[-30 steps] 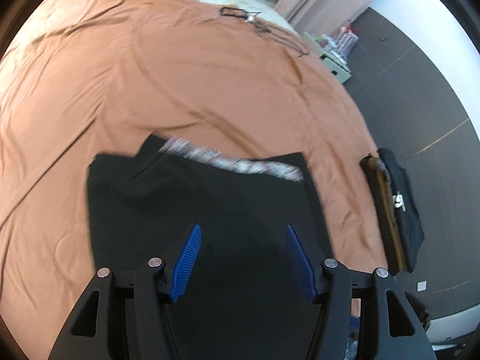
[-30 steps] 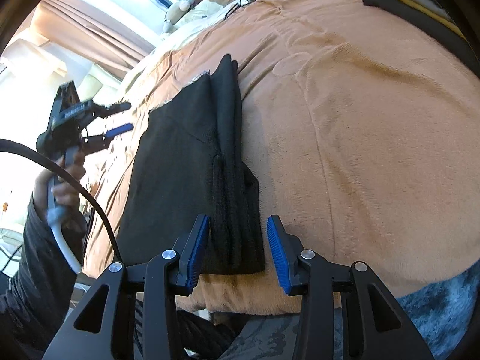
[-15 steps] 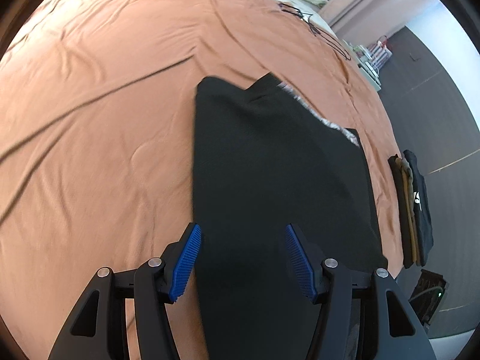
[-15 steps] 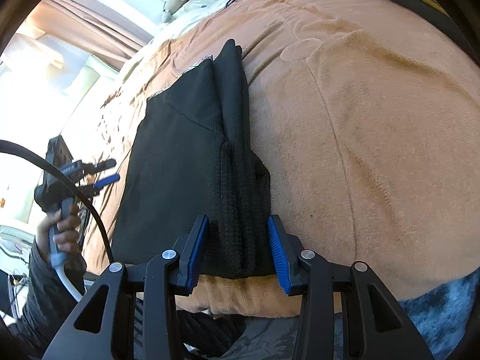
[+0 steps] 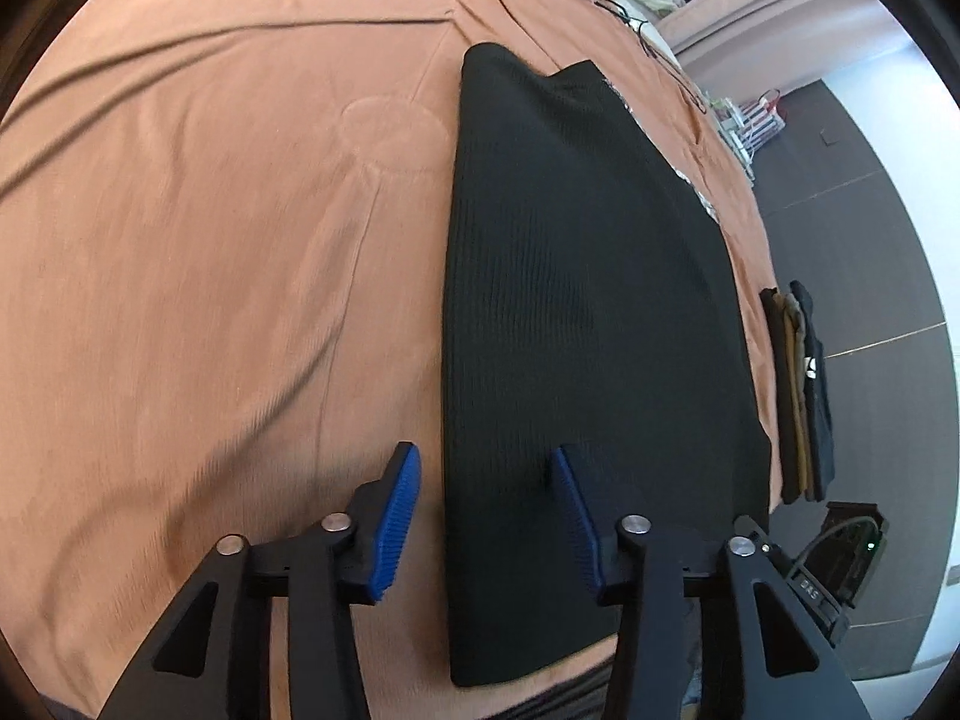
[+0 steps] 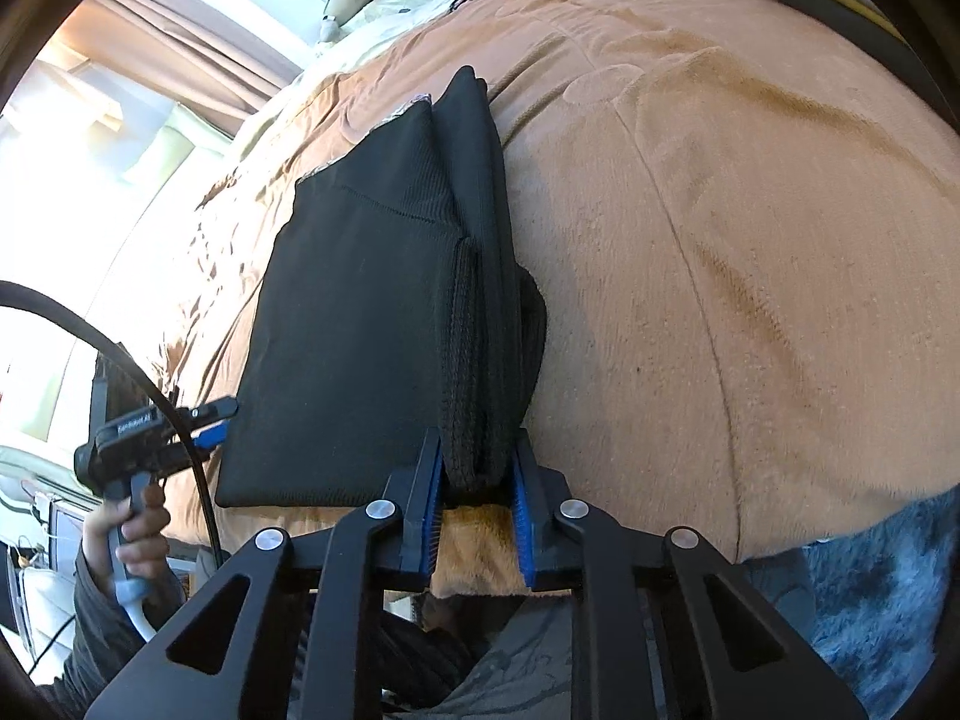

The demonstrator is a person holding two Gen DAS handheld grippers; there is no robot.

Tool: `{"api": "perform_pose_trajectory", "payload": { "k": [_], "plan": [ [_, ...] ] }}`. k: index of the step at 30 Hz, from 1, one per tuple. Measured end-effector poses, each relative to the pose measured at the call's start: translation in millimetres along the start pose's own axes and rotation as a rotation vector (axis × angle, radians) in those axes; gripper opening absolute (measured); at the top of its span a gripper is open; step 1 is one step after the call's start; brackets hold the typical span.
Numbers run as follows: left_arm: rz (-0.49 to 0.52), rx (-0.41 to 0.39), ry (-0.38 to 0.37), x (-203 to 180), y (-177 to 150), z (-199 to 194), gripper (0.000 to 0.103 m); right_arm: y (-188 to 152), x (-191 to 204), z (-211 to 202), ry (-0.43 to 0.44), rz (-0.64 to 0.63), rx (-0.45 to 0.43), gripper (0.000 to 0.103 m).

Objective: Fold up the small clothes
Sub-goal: 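Close the left tool on the folded stack's end while the right tool grips its side, then close the right tool on the stack's collar end and lift it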

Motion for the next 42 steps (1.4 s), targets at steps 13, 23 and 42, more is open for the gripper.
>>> {"api": "perform_pose_trajectory", "payload": {
  "k": [13,23,42],
  "plan": [
    [-0.026,-0.059,-0.084,3.3,-20.9,-25.5,0.007,-12.8,13.7,-7.8,0.004,-0.023,-0.006,0.014],
    [-0.031,-0.055,-0.082,26.0,-33.4,-50.8,0.007,-40.3,43.1,-7.5,0.046,-0.07,0.056,0.014],
    [-0.076,-0.037,-0.098,34.0,8.0,-26.9,0.04,16.7,12.4,20.5,0.101,-0.004,0.085,0.063]
  ]
}}
Point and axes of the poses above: each gripper's, at about its wrist camera, not at the fingertips, and z roughly the way its jaws point, x to its left, y to its top, the point moved 9 cm from there along z, roughly the way its jaws point, and after that the axes turned 8 degrees about x, right-handed, at the moved point
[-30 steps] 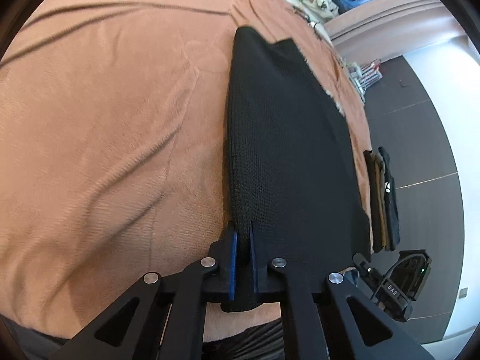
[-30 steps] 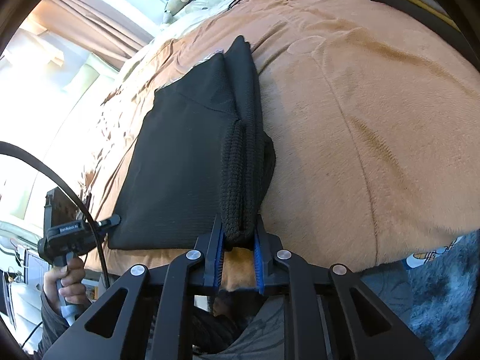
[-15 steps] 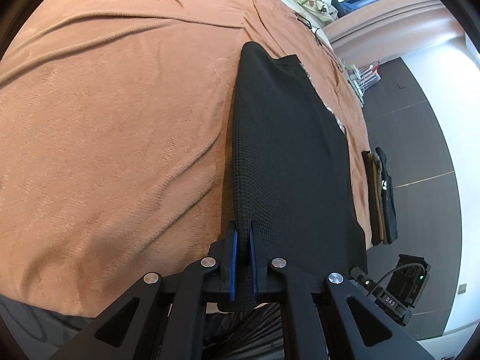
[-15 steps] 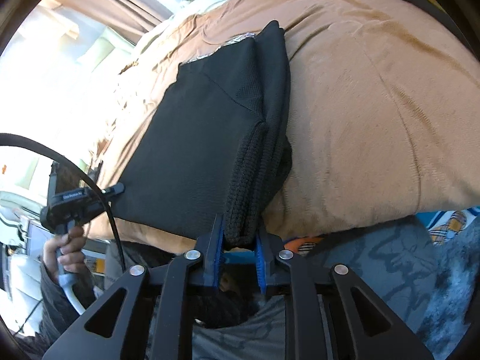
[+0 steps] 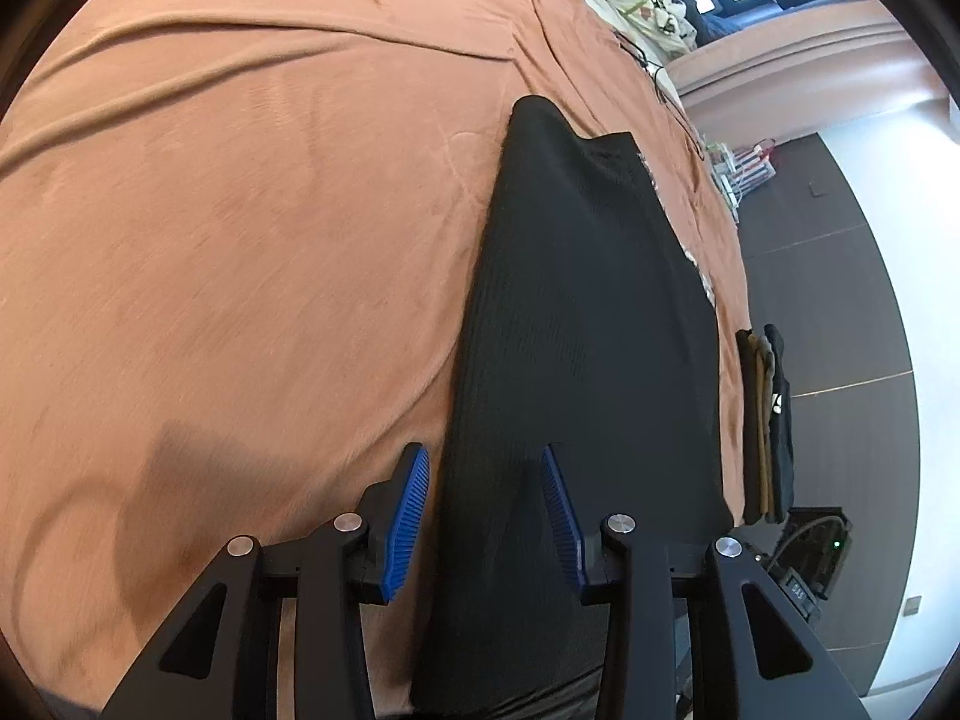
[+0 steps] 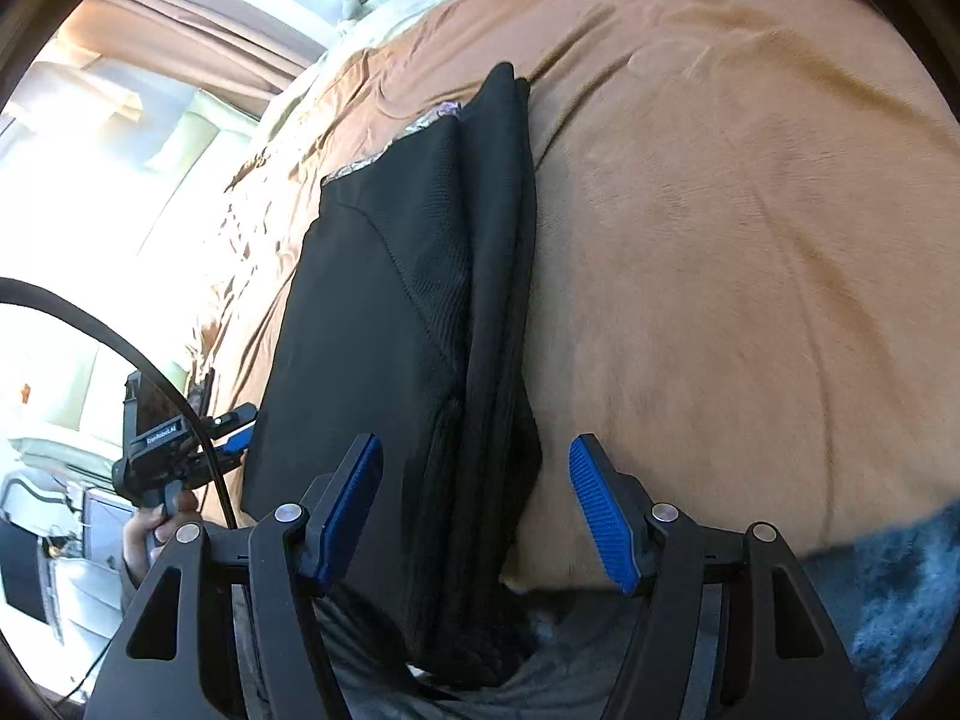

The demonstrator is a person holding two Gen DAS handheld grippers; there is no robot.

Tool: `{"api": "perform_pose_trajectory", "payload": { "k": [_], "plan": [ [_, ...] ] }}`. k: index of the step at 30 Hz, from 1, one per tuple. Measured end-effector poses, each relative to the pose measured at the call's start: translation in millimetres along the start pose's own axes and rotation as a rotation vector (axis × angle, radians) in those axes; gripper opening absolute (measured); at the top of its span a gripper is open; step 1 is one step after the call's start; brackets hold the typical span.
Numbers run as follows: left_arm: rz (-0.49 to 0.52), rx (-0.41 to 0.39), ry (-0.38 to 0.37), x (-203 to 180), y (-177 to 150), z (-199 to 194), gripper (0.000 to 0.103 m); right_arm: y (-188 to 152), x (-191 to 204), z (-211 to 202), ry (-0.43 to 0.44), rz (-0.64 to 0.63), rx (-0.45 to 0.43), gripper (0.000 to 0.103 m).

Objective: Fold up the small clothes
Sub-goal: 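Close the right tool on the stack's collar end and lift it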

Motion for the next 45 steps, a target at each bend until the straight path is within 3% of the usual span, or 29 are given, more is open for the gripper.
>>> {"api": "perform_pose_trajectory", "payload": {
  "k": [10,31,37,39,41,45],
  "plan": [
    [0.004,0.022,-0.027,-6.5,40.9,16.3,0.04,46.6,-7.0,32.3,0.082,0.022,0.037,0.063],
    [0.025,0.031,-0.059,-21.8,132.5,43.1,0.04,131.2,-3.2,95.4,0.197,-0.052,0.083,0.062],
    [0.034,0.024,-0.06,-25.9,153.3,50.2,0.037,144.8,-8.0,105.8,0.21,-0.051,0.079,0.042],
    [0.037,0.025,-0.049,-26.3,155.6,51.6,0.016,145.8,-7.9,110.3,0.175,-0.072,0.086,0.021],
    [0.042,0.021,-0.053,-29.0,154.9,49.4,0.009,145.6,-8.1,110.5,0.148,-0.079,0.09,0.012],
    [0.083,-0.026,-0.059,-41.0,154.7,31.4,0.006,141.9,9.5,97.1,0.113,-0.14,0.052,0.009]
  ]
}}
Point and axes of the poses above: each gripper's, at about its wrist camera, not at the fingertips, and z roughly the way its jaws point, x to its left, y to its top, the point moved 9 cm from there along z, roughly the way its jaws point, and after that the axes turned 8 degrees about x, right-handed, at the moved point
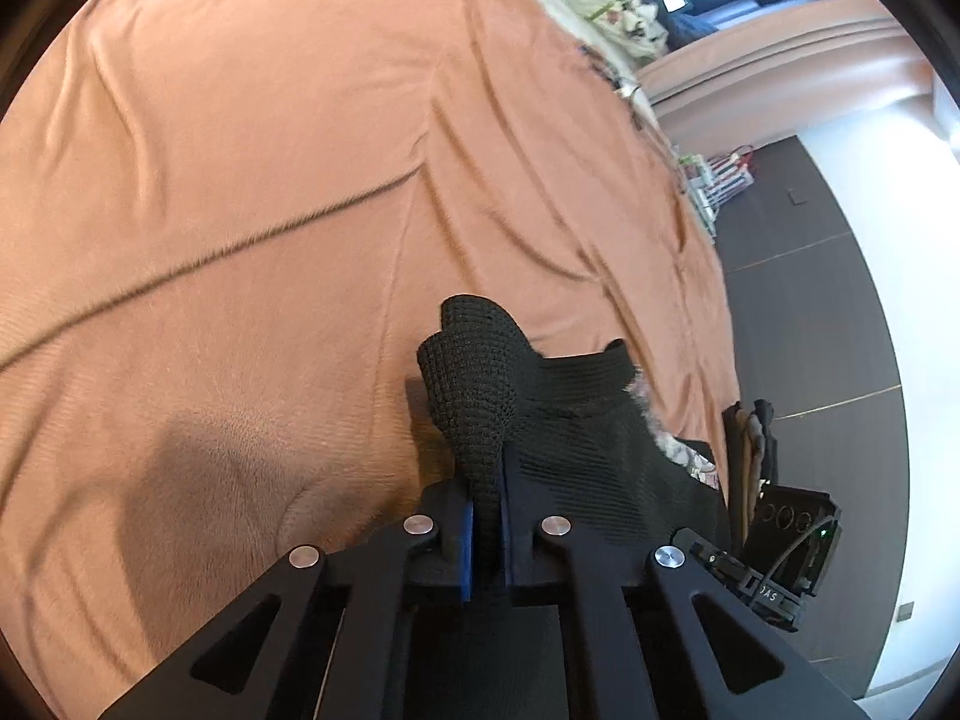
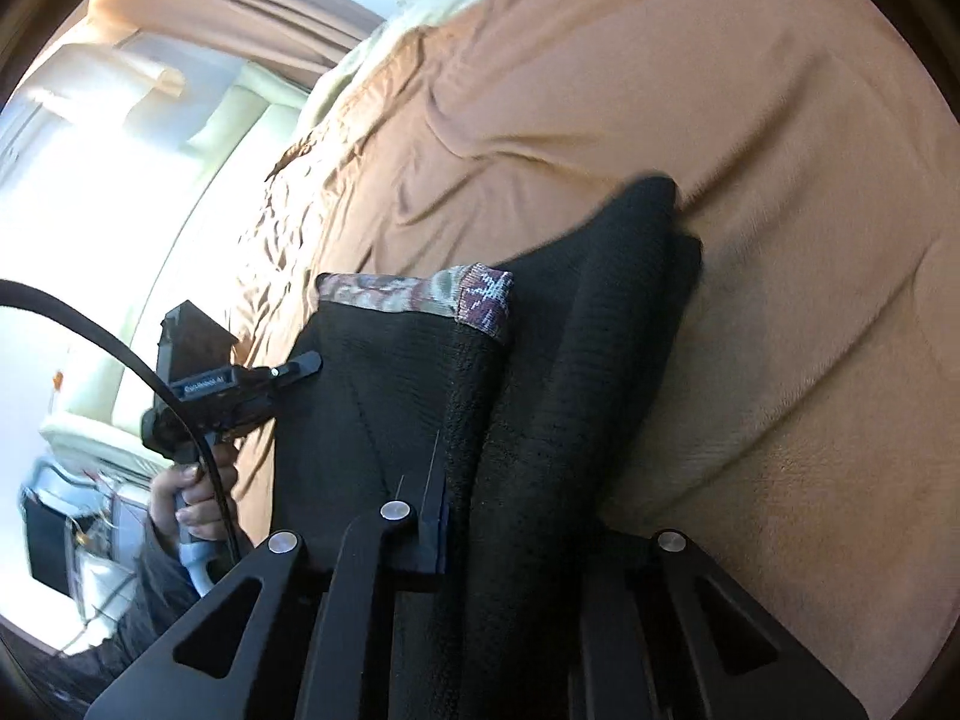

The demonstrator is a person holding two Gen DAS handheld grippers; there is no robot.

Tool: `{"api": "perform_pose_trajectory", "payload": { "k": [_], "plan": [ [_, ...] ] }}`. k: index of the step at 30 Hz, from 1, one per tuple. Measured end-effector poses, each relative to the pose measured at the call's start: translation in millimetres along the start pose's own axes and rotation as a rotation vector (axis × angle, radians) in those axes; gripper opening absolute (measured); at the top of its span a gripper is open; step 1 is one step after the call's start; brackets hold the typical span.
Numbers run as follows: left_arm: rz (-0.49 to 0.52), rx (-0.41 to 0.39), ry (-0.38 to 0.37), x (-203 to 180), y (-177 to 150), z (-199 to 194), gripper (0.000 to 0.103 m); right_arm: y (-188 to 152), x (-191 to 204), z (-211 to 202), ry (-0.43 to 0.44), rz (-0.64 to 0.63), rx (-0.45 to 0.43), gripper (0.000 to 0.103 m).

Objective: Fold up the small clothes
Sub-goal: 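Close the right tool on the stack's collar end and lift it, then carry the folded black shirt with both tools toward the bed's headboard edge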

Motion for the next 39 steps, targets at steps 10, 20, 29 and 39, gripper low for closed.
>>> {"api": "perform_pose_trajectory", "payload": {
  "k": [10,20,29,39],
  "plan": [
    [0.084,-0.095,-0.031,-44.1,-9.9,-58.5,0.005,-17.9,69.0,-37.4,-0.061,-0.137,-0.094,0.009],
    [0.145,-0.232,-0.071,-78.7,-33.0,-143.4,0.005,-56.5,136.0,-89.1,-0.082,-0.272,-0.182,0.009],
    [0.185,-0.385,-0.074,-92.6,-46.1,-239.9,0.005,-103.1,209.6,-128.0,-0.064,-0.418,-0.257,0.008],
    [0.158,-0.535,-0.019,-55.1,-58.5,-349.3,0.005,-126.8,284.3,-99.3,-0.02,-0.557,-0.24,0.008]
  ]
}}
Point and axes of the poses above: each gripper's, at about its wrist camera, not at the fingertips, and z roughly the way its jaws point, x to its left, y to its top, the point moved 9 cm from there along z, roughly the way its jaws point, and after that the axes turned 8 degrees about x, right-handed, at the moved point
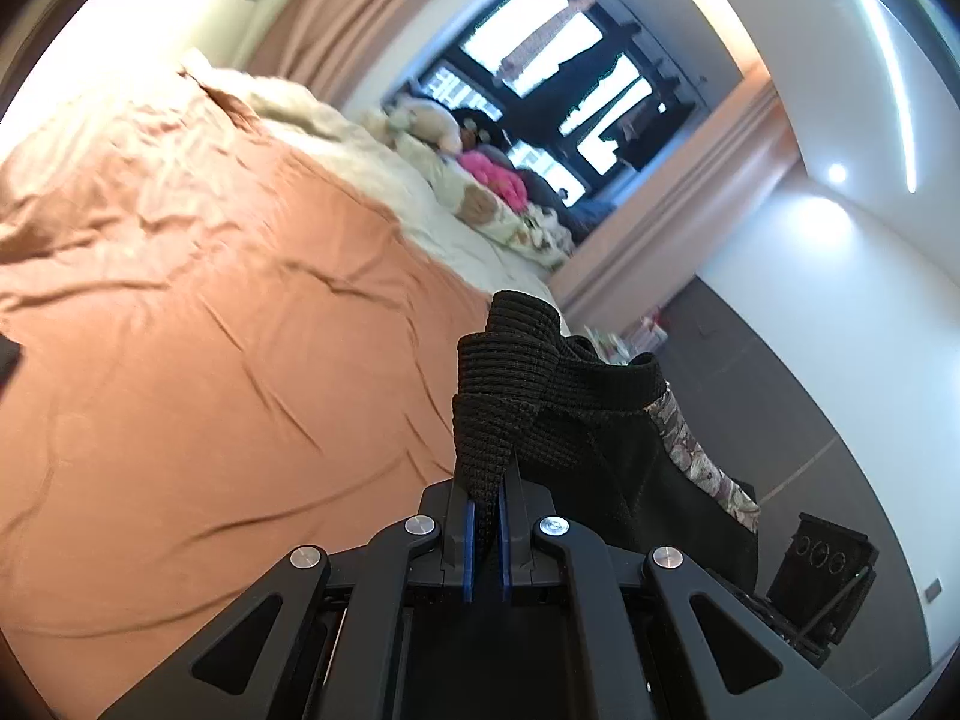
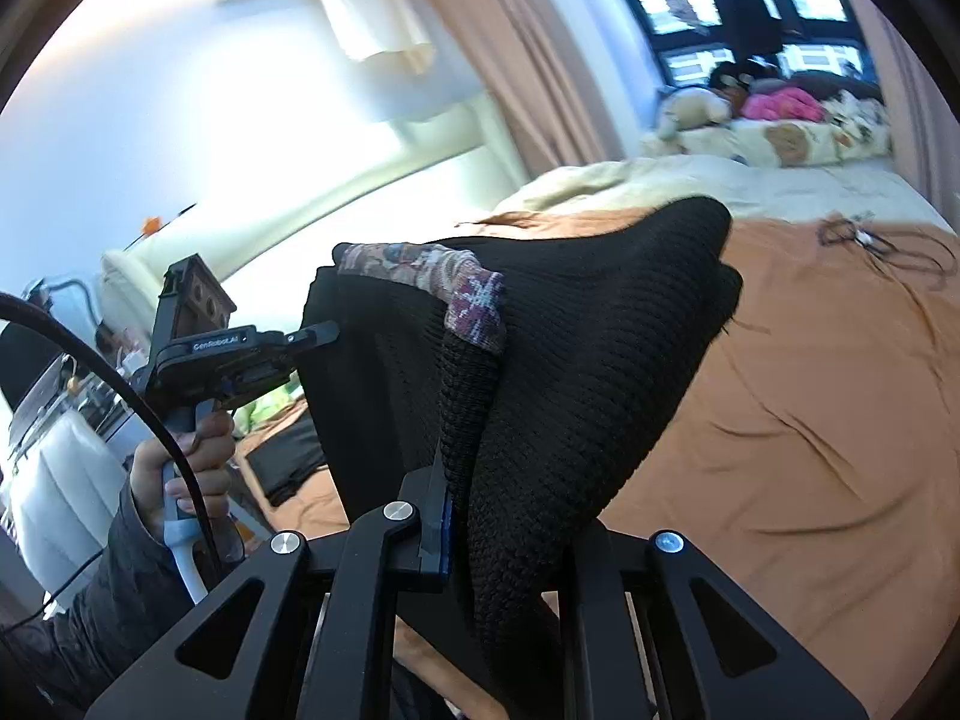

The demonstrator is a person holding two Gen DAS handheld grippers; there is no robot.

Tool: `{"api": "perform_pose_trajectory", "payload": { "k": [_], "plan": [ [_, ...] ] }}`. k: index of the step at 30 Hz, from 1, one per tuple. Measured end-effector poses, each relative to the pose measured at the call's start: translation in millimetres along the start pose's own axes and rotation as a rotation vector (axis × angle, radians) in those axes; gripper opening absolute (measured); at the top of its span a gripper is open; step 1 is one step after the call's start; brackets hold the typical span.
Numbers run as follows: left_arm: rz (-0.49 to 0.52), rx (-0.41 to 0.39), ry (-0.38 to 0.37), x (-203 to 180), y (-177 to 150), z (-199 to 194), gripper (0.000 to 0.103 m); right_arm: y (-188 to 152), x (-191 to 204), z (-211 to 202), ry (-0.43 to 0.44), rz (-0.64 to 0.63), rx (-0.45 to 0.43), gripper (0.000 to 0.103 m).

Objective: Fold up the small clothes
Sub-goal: 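Carry the folded black shirt with both tools toward the bed's headboard edge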

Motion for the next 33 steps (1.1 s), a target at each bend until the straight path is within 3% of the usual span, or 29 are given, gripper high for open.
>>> {"api": "perform_pose_trajectory", "payload": {
  "k": [13,23,33],
  "plan": [
    [-0.074,-0.178,0.112,102.1,44.6,-140.4,0.005,33.6,69.3,86.9,0.115,-0.138,0.068,0.008],
    [-0.112,-0.26,0.219,175.3,55.4,-230.3,0.005,63.2,95.1,158.8,0.206,-0.212,0.107,0.008],
    [-0.141,-0.332,0.359,247.6,79.8,-309.0,0.005,67.6,143.7,213.7,0.252,-0.3,0.14,0.008]
  ]
}}
Point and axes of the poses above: each gripper's, at about its wrist camera, not at the fingertips, and z roughly the way its jaws point, x to its left, y to its top, the point moved 9 cm from there along z, roughly the way its jaws point, and after that the axes turned 8 degrees about x, right-handed, at the moved point
